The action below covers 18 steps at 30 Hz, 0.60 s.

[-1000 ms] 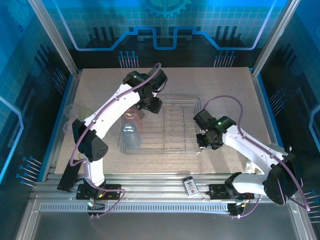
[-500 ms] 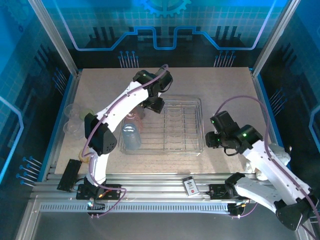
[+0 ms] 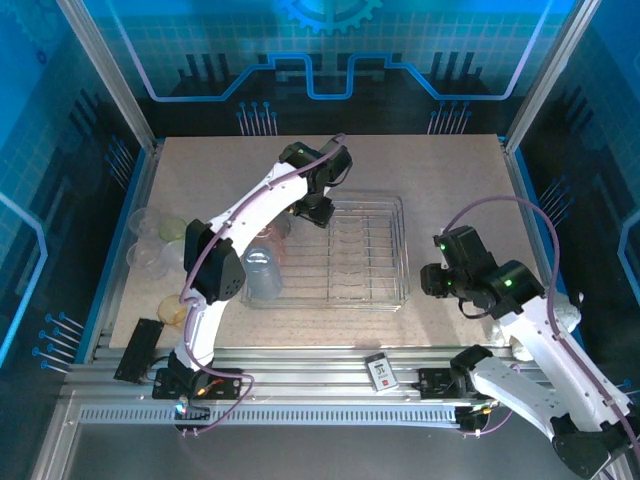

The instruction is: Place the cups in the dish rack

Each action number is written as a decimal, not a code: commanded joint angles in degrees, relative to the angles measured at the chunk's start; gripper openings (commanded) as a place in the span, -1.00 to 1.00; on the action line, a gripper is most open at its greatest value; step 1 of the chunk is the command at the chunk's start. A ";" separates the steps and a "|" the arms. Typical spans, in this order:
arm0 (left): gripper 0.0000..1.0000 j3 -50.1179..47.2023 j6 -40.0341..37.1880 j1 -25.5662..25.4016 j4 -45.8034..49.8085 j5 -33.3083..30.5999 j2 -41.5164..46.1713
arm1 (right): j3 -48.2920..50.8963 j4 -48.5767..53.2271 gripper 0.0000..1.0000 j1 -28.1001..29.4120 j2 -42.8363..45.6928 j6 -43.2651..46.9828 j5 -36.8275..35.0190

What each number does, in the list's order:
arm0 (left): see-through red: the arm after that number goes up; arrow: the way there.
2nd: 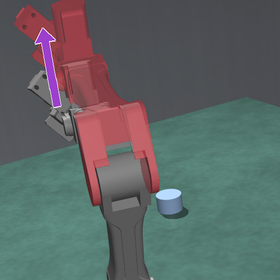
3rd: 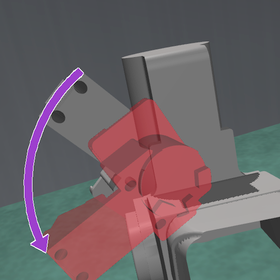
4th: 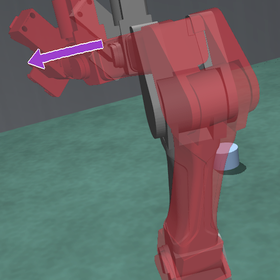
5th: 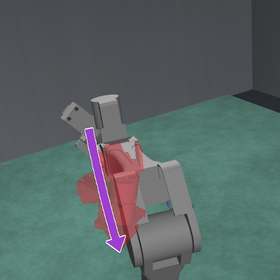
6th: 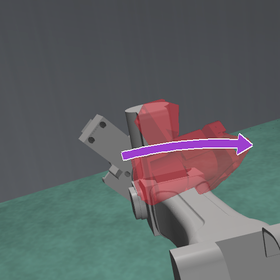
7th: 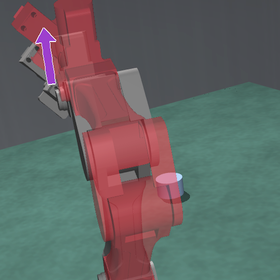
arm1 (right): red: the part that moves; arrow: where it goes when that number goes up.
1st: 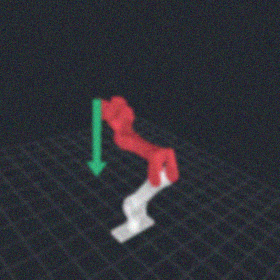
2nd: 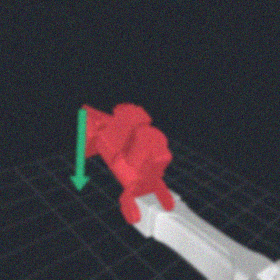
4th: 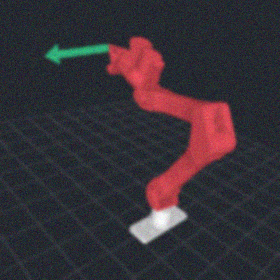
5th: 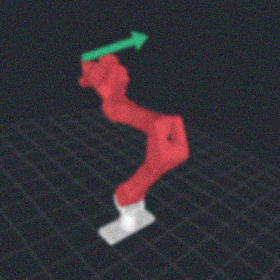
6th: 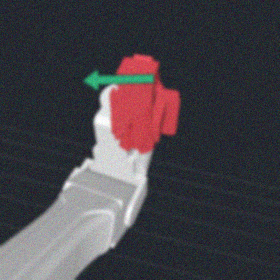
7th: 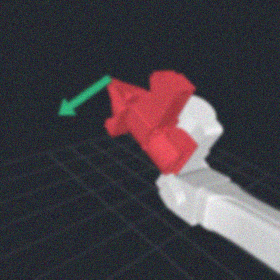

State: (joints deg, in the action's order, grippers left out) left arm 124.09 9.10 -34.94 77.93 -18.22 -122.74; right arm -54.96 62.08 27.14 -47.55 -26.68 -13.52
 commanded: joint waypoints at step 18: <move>0.13 2.14 -3.04 1.91 -3.53 1.67 -3.84 | 1.00 0.96 -0.21 -1.17 3.16 -0.57 -3.07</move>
State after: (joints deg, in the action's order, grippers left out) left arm 124.42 7.29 -33.41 75.24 -17.50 -126.32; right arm -54.61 62.13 26.79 -45.10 -26.72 -14.79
